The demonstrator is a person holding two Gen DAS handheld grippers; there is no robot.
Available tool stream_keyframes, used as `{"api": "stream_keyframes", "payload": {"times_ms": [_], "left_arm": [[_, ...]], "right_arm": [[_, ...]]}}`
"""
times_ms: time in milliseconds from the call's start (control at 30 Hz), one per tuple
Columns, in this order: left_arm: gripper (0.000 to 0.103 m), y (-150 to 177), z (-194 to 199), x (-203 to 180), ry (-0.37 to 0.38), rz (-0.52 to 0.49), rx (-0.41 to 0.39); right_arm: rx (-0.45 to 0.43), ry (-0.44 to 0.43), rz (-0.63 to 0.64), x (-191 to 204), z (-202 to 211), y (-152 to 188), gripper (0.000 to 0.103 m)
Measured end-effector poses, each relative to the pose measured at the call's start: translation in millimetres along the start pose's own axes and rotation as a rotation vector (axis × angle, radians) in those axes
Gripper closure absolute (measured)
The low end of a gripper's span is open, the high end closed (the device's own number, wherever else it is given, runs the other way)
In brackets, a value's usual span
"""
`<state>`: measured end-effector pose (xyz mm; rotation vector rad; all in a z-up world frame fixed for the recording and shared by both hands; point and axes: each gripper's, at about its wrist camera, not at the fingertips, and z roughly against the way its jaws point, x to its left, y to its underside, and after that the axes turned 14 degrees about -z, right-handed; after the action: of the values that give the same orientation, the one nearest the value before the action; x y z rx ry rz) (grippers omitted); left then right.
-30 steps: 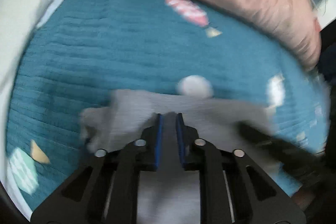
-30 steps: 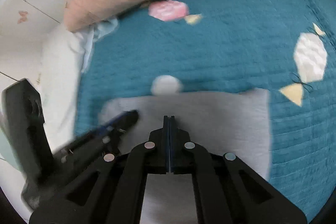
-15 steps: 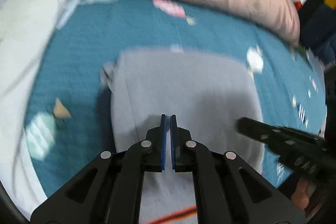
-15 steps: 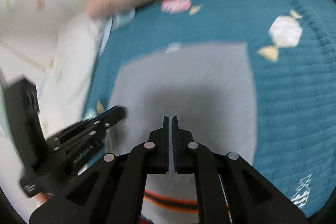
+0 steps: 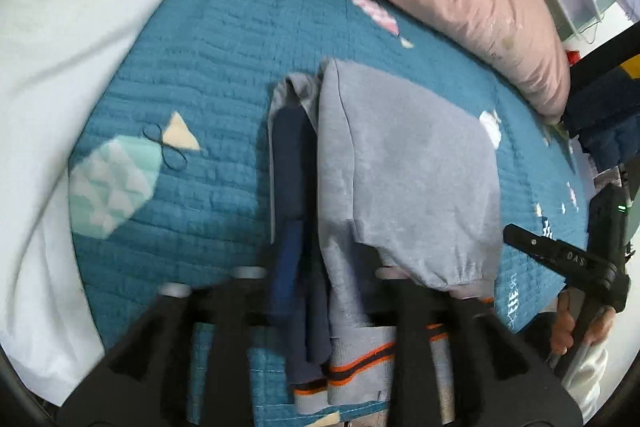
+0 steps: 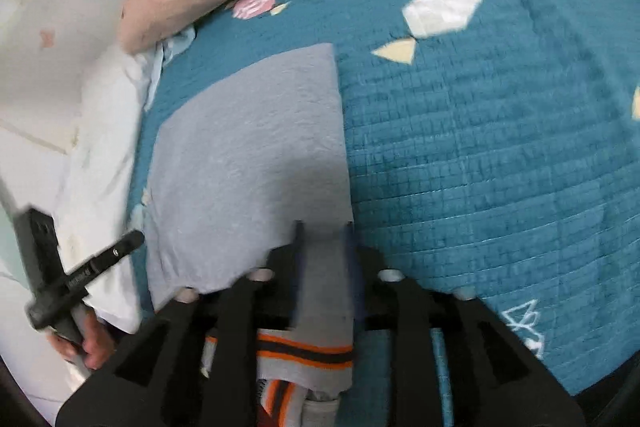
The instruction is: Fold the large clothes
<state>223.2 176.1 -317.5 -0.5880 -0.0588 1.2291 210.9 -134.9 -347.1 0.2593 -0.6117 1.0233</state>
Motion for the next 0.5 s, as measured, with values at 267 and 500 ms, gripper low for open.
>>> {"api": "stream_keyframes", "payload": {"times_ms": [267, 500], "left_arm": [[0.034, -1.4, -57.1, 38.7, 0.189, 0.127, 0.112], [0.053, -7.1, -65.5, 55.2, 0.386, 0.222, 0.084]], "right_arm": [[0.059, -0.056, -0.039, -4.9, -37.2, -13.3, 0.048], [0.107, -0.218, -0.191, -23.5, -44.7, -17.3, 0.048]]}}
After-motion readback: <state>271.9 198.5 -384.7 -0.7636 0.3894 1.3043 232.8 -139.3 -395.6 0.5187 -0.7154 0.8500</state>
